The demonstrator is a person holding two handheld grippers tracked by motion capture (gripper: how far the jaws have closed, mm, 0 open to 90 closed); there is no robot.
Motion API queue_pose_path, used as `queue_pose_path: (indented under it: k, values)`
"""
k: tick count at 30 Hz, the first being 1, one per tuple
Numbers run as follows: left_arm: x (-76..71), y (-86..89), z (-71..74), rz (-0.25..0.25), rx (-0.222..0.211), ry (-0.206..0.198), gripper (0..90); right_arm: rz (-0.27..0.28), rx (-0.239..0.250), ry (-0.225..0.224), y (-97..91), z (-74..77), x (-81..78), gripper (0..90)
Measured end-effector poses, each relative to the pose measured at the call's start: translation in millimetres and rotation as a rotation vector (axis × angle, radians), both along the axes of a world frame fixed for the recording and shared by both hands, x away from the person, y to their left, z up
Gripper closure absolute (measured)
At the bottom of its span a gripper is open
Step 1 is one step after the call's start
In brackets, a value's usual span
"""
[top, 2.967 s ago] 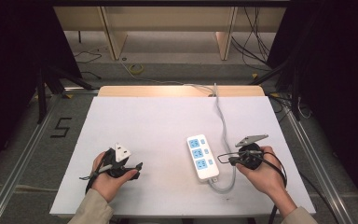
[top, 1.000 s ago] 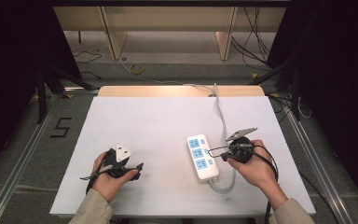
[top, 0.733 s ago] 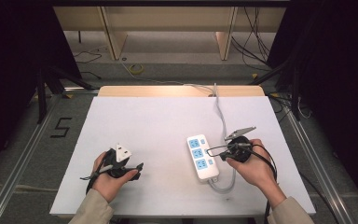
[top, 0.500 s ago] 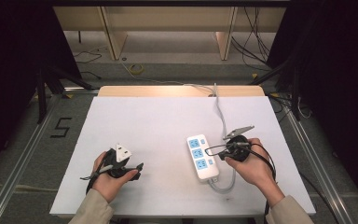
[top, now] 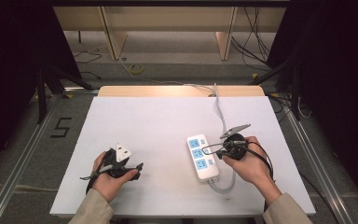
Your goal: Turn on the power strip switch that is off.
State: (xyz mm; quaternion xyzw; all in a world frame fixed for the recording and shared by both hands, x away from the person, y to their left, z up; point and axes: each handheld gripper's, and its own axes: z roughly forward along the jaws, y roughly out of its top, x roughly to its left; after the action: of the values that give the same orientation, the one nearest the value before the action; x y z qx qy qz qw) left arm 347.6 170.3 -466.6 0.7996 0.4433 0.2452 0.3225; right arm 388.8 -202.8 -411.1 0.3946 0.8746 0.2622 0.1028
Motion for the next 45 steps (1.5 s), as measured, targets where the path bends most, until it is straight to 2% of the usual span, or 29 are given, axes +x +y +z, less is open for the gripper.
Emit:
queue_pose_path:
  k: [45]
  values:
    - [0.1,-0.7,0.2,-0.005,0.008,0.003,22.8,0.008,-0.039,0.021,18.0,9.5,17.1,90.0]
